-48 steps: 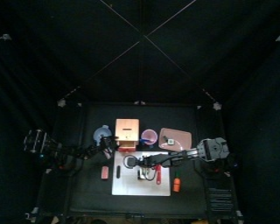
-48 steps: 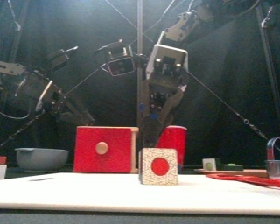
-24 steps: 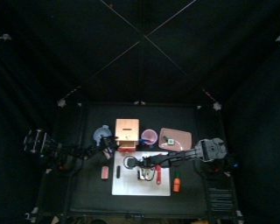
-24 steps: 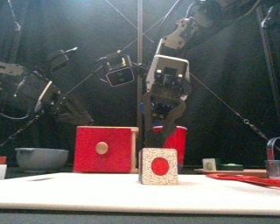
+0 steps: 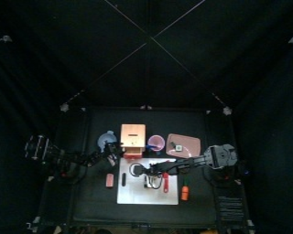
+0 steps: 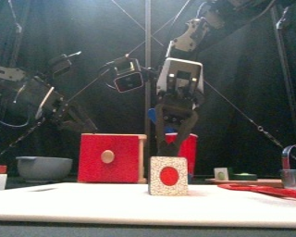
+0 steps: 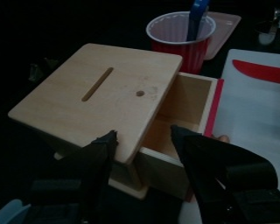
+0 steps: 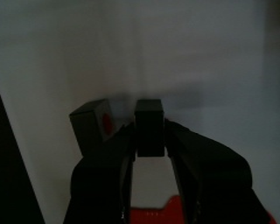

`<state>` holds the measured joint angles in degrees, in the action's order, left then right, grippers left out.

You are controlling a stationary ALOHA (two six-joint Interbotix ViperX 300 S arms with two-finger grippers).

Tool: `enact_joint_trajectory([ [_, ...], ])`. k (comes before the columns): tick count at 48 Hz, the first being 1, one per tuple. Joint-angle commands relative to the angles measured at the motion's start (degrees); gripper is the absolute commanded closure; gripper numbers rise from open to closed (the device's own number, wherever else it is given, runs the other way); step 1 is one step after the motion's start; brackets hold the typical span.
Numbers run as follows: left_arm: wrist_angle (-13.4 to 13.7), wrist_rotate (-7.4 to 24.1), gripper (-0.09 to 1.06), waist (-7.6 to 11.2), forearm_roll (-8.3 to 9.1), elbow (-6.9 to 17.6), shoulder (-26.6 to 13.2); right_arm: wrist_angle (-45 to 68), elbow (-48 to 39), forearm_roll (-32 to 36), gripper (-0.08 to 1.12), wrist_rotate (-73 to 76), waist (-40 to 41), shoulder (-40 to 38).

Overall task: Place sushi on board then cut the sushi with the knife then place the pieces on the plate
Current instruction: Place the 4 sushi pieces on the plate

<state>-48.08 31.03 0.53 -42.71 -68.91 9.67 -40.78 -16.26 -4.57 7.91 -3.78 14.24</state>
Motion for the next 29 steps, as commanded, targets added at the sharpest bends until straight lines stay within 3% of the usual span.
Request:
enact_joint_trajectory([
  [1,-0.3,-0.2,0.09,-0.09,-0.09,0.4,0.1,-0.9,-1.8,-0.3,0.42,0.1,0.4,-6.2],
  [11,-0.2,-0.3,0.09,-0.09,-0.09,0.4,0.1,-3.0,-11.3,-1.1,0.42,4.2,5.1,-15.6],
  [29,-0.2,-0.2,0.09,-0.09,0.0,1.1,0.1,-3.2,-33.1,9.6,0.42,22.1,23.1,-40.3],
])
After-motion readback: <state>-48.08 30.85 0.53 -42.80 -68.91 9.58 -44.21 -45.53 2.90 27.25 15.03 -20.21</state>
